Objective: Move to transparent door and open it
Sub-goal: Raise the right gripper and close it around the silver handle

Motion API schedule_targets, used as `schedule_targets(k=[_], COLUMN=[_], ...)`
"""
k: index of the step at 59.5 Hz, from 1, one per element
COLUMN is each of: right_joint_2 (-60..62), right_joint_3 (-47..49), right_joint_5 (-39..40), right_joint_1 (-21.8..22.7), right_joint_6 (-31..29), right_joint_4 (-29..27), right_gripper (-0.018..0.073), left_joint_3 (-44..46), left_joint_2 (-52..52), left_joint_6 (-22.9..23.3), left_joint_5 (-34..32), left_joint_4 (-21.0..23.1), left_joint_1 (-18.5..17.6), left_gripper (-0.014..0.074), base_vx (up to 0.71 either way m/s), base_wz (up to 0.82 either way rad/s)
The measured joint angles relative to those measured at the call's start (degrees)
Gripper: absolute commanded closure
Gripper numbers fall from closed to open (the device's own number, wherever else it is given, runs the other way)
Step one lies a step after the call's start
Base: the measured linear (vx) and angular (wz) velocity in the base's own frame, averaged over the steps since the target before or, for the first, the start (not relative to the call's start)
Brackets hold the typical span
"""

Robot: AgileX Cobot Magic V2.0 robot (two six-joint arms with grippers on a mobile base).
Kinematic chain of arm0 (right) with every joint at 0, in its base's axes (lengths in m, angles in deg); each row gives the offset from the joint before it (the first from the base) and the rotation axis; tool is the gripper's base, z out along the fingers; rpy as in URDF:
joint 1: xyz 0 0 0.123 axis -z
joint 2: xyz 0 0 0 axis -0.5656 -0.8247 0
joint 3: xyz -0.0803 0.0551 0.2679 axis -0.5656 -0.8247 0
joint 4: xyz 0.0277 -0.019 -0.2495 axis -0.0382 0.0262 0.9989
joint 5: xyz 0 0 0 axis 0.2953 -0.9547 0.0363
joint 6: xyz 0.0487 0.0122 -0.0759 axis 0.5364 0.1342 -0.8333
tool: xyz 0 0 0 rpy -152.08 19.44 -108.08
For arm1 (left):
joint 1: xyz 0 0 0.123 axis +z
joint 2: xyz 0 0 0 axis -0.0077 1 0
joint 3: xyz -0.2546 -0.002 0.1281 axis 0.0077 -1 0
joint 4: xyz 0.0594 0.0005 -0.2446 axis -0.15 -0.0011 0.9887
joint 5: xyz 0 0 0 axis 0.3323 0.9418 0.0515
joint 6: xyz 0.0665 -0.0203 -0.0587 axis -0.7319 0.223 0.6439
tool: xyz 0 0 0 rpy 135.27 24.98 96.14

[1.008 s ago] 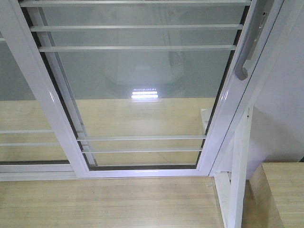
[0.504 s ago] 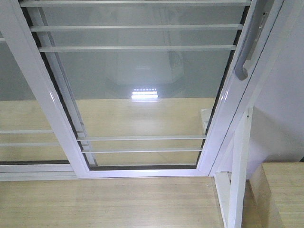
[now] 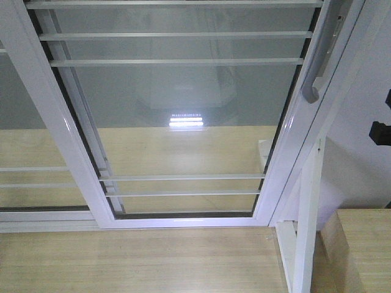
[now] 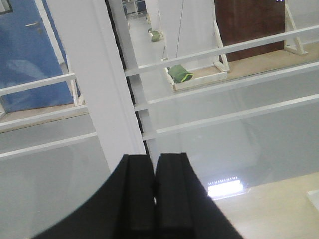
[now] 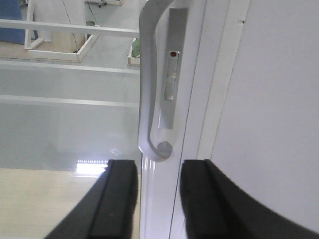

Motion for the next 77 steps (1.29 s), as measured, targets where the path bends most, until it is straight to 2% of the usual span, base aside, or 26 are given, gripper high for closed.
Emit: schedule_targets(k=[6, 15, 26, 36, 45, 57, 64, 77], right_joint_2=[-2.2, -6.7, -16.6, -27.2, -34.5, -40.9, -44.0, -50.7], right_joint_3=[0.0, 0.0, 1.3, 7.4, 14.5, 21.5, 24.2, 28.9], right_joint_5=[0.6, 4.6, 14.2, 18.4, 19.6, 19.9, 20.0, 23.0], right_joint_1=[0.0, 0.0, 0.0, 0.0, 0.0, 0.0, 0.0, 0.0], right_joint_6=[1.2, 1.4, 1.4, 3.0, 5.2, 12.4, 13.4, 13.7], right_joint_4=[-0.4, -0.4, 0.5, 2.9, 6.6, 12.2, 15.1, 16.3], right_gripper=[0.0038, 0.0036, 0.0040, 0.0040, 0.0040, 0.0050, 0.0062, 0.0095], left_joint_3=[0.0, 0.0, 0.0, 0.0, 0.0, 0.0, 0.0, 0.0], left_joint_2=[1.5, 3.4, 4.2, 4.2, 4.2, 4.2, 4.2, 4.2], left_joint_6=[0.0, 0.0, 0.1, 0.1, 0.1, 0.1, 0.1, 0.1], left_joint_5=[-0.3, -1.0, -1.1, -1.1, -0.9, 1.0, 1.7, 1.7], left_joint_4=[0.0, 0.0, 0.0, 0.0, 0.0, 0.0, 0.0, 0.0], left_joint_1=[0.0, 0.0, 0.0, 0.0, 0.0, 0.0, 0.0, 0.0], left_gripper=[0.0271, 0.0197, 0.0195, 0.0195, 0.0195, 0.0195, 0.0195, 0.0197], base_vx=[0.00, 0.00, 0.00, 0.00, 0.00, 0.00, 0.00, 0.00], base_wz=[0.00, 0.00, 0.00, 0.00, 0.00, 0.00, 0.00, 0.00])
